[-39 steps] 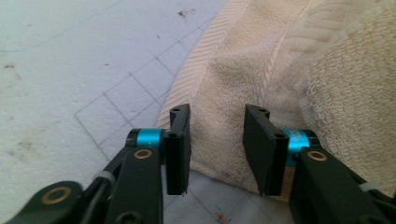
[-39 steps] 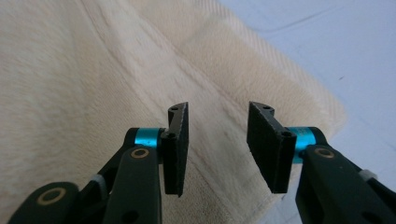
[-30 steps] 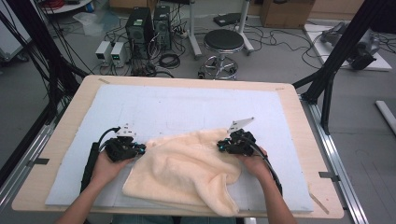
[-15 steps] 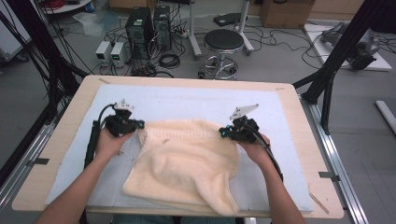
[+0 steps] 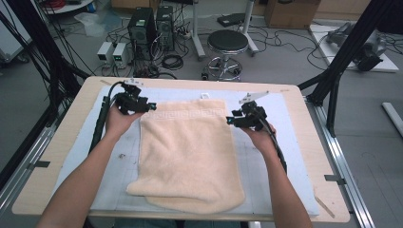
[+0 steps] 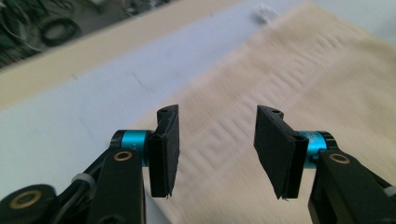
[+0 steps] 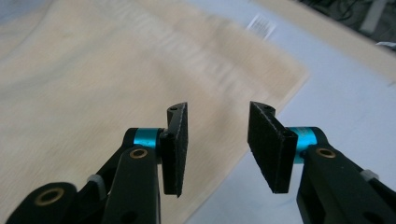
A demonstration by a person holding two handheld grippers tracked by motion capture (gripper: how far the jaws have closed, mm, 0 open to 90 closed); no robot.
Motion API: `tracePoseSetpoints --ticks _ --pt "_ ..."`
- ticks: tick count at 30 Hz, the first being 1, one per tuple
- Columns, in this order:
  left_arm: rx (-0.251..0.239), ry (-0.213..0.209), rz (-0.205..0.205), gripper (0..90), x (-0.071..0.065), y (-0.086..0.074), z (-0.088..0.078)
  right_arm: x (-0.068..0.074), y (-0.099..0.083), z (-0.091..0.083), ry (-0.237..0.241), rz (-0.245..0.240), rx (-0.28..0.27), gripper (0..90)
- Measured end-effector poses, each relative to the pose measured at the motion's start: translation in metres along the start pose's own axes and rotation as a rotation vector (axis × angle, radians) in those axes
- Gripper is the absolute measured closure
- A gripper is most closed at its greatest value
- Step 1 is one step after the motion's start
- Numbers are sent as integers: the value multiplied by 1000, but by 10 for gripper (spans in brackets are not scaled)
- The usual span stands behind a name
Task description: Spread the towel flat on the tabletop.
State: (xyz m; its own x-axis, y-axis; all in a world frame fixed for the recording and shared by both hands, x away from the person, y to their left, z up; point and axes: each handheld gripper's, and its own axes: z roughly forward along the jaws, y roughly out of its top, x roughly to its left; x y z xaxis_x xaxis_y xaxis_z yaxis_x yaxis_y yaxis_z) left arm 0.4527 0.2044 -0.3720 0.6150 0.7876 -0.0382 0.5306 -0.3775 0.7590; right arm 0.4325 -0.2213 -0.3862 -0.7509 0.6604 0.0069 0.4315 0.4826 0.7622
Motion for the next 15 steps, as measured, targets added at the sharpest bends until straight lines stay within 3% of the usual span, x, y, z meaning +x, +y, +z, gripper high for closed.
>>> tracePoseSetpoints --ticks 3,6,9,11,13,15 --pt "0 -37 -4 497 -8 -22 -6 16 -16 -2 30 -33 5 575" --pt "-4 -57 19 479 -20 -40 -15 30 -27 -8 52 -57 -20 560" --pt "-13 -69 37 460 -32 -58 -25 38 -32 -10 95 -63 33 529" --pt "-2 -80 34 460 -37 -69 -30 44 -34 -11 89 -87 62 533" --pt "30 -77 41 468 -39 -79 -34 49 -39 -11 59 -117 34 556" --pt "54 -66 41 481 -40 -89 -33 47 -43 -6 58 -106 59 558"
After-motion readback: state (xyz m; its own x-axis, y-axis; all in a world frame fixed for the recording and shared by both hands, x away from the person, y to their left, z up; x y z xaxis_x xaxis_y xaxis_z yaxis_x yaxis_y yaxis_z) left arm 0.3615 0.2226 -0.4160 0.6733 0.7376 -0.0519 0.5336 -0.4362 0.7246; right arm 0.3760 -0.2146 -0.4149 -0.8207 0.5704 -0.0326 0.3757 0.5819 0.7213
